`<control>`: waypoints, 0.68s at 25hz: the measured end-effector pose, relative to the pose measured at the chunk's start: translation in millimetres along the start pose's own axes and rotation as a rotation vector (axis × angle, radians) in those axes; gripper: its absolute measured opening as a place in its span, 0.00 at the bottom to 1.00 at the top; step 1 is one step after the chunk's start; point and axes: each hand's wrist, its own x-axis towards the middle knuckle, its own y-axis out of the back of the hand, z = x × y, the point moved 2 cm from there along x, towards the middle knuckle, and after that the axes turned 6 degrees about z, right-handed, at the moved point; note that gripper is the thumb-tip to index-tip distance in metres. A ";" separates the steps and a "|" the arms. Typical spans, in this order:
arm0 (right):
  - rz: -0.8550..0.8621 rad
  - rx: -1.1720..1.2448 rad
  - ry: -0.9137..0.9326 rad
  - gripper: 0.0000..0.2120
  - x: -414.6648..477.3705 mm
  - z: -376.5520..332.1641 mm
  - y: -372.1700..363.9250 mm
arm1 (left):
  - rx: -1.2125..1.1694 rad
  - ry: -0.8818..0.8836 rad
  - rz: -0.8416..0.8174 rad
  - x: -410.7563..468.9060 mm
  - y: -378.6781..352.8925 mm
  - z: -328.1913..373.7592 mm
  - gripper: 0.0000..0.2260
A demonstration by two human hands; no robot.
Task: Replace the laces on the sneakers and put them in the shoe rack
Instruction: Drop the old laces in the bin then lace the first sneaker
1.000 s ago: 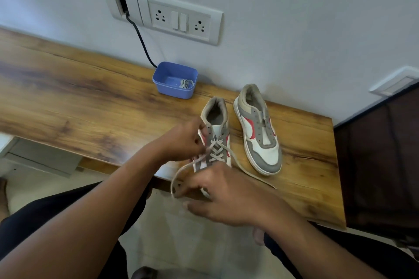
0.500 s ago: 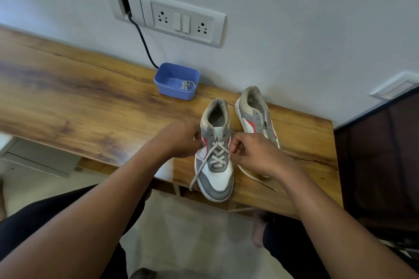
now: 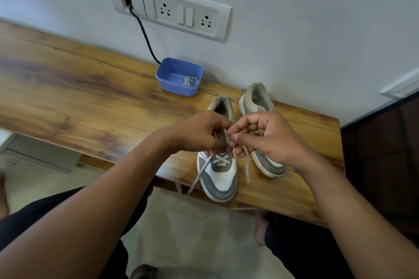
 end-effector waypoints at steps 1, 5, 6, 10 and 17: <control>-0.009 0.011 0.002 0.05 0.7 -1.5 1.6 | 0.084 0.000 0.015 1.9 3.1 -3.1 0.04; -0.034 -0.015 -0.033 0.05 0.5 0.8 15.5 | 0.352 0.125 0.084 -2.5 27.6 -23.4 0.10; -0.039 -0.024 -0.039 0.05 1.4 1.7 13.5 | 0.285 0.130 0.054 -4.6 27.4 -24.3 0.09; -0.020 -0.059 -0.006 0.04 8.8 1.6 4.0 | 0.068 0.076 -0.035 -5.9 27.2 -14.8 0.01; 0.048 -0.052 -0.008 0.03 19.2 4.1 1.3 | 0.041 0.073 0.052 -6.6 33.2 -18.7 0.06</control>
